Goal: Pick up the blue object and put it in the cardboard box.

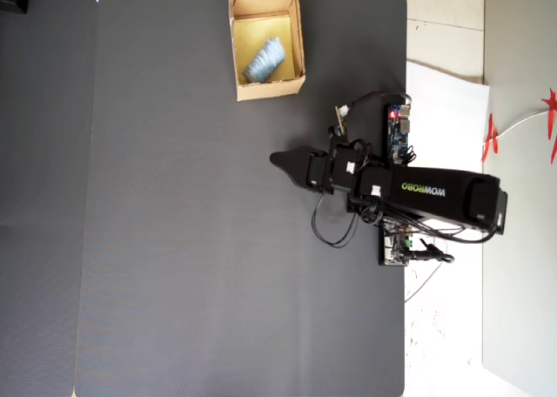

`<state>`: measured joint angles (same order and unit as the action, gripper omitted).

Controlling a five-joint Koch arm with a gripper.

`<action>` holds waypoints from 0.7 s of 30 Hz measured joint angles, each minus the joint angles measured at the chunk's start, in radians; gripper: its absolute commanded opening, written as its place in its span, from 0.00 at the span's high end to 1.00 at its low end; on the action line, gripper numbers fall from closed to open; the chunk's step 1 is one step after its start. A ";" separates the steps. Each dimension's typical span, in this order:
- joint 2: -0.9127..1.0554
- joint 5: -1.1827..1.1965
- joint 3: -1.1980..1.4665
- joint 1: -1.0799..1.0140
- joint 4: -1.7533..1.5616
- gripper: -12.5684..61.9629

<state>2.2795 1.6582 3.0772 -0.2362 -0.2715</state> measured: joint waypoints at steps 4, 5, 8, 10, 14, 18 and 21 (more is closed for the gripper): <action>0.000 0.000 0.002 0.002 0.000 0.37; 0.000 0.000 0.002 0.003 0.000 0.37; 0.000 0.002 0.002 0.015 0.063 0.37; 0.000 0.003 0.002 0.018 0.126 0.37; 0.000 0.003 0.002 0.025 0.149 0.37; 0.000 0.003 0.002 0.025 0.149 0.37; 0.000 0.003 0.002 0.023 0.149 0.37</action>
<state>2.2795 1.6613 3.0787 -0.2132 -0.1227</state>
